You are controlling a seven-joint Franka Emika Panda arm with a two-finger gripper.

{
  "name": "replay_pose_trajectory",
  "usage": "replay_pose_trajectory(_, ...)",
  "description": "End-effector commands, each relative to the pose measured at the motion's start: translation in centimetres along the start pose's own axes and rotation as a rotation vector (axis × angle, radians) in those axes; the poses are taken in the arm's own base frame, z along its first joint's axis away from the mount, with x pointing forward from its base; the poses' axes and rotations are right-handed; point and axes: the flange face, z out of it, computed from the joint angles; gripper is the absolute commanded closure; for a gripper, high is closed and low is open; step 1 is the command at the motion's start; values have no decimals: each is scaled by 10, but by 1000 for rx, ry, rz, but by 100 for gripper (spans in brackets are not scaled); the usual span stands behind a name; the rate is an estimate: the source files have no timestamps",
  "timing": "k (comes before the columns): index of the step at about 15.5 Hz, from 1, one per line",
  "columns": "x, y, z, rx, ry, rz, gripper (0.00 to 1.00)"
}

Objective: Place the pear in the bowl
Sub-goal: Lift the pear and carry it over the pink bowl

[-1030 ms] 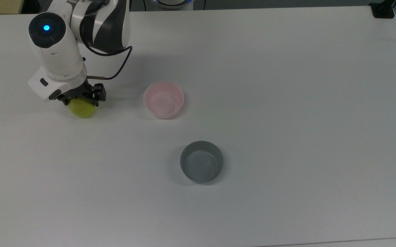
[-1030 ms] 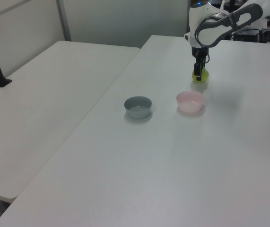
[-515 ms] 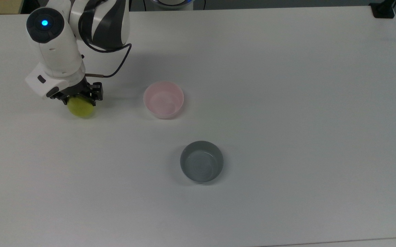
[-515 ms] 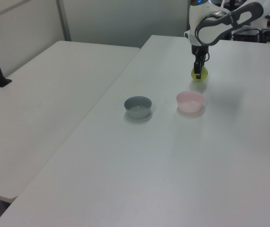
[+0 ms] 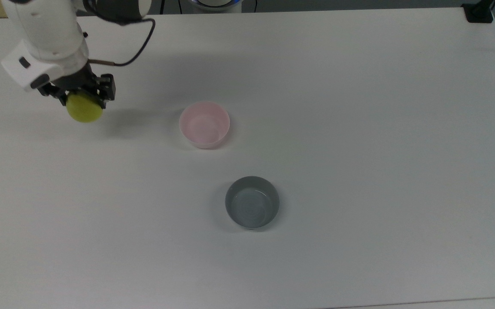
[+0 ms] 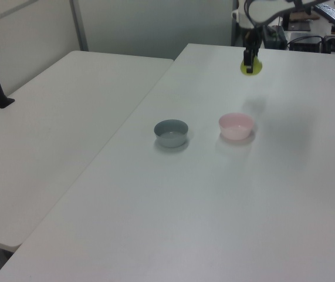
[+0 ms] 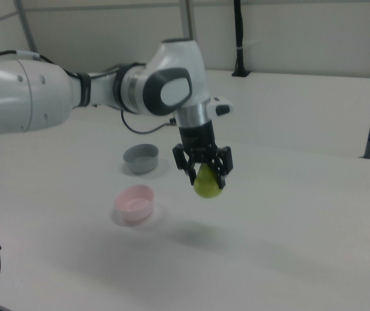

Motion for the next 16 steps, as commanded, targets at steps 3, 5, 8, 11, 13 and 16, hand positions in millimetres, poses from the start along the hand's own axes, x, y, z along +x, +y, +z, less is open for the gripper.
replay_pose_trajectory(3,-7,-20,-60,34,14,21,46)
replay_pose_trajectory(5,1,-49,-61,24,11,59,45)
replay_pose_trajectory(8,4,-89,-65,24,-2,59,46)
replay_pose_trajectory(11,3,-132,-72,32,-10,69,46)
replay_pose_trajectory(13,5,-160,-69,30,-16,95,46)
replay_pose_trajectory(16,-3,-194,-67,28,-27,71,45)
